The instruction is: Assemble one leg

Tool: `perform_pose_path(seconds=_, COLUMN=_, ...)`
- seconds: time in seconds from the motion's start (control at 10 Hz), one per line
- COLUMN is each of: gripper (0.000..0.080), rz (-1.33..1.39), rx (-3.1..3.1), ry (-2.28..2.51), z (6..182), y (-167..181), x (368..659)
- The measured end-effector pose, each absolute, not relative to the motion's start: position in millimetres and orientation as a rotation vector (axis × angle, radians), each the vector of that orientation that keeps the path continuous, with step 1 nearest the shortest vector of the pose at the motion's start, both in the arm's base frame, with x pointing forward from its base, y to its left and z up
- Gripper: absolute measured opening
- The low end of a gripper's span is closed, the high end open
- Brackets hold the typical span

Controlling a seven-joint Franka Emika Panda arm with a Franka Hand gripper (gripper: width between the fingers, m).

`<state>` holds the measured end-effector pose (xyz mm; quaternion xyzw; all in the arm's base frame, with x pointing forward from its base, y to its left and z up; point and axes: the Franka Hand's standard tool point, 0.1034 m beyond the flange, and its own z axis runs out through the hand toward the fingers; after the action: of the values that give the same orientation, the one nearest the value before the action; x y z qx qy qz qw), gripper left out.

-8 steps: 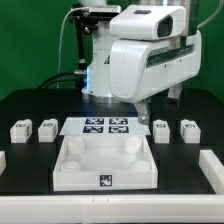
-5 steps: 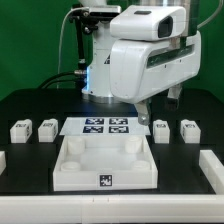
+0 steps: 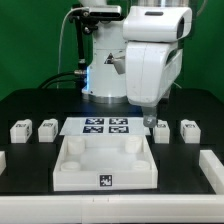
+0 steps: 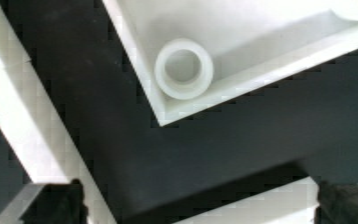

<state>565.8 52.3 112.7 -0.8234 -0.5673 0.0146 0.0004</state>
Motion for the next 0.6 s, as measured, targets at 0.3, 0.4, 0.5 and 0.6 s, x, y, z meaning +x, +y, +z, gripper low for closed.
perform_pose_path(seconds=0.3, gripper=0.065, rz=0.048, rx=-2.574, ry=-1.799, z=112.0, y=52, x=566)
perform_pose_path(seconds=0.4, gripper=0.065, rz=0.048, rx=-2.545, ry=-1.838, z=111.4, y=51, x=565)
perform_pose_path(seconds=0.5, gripper=0.065, rz=0.034, rx=-2.539, ry=-1.853, z=107.4, y=46, x=553)
perform_pose_path(seconds=0.6, gripper=0.065, rz=0.04, rx=-2.475, ry=-1.936, z=102.6, y=35, x=530)
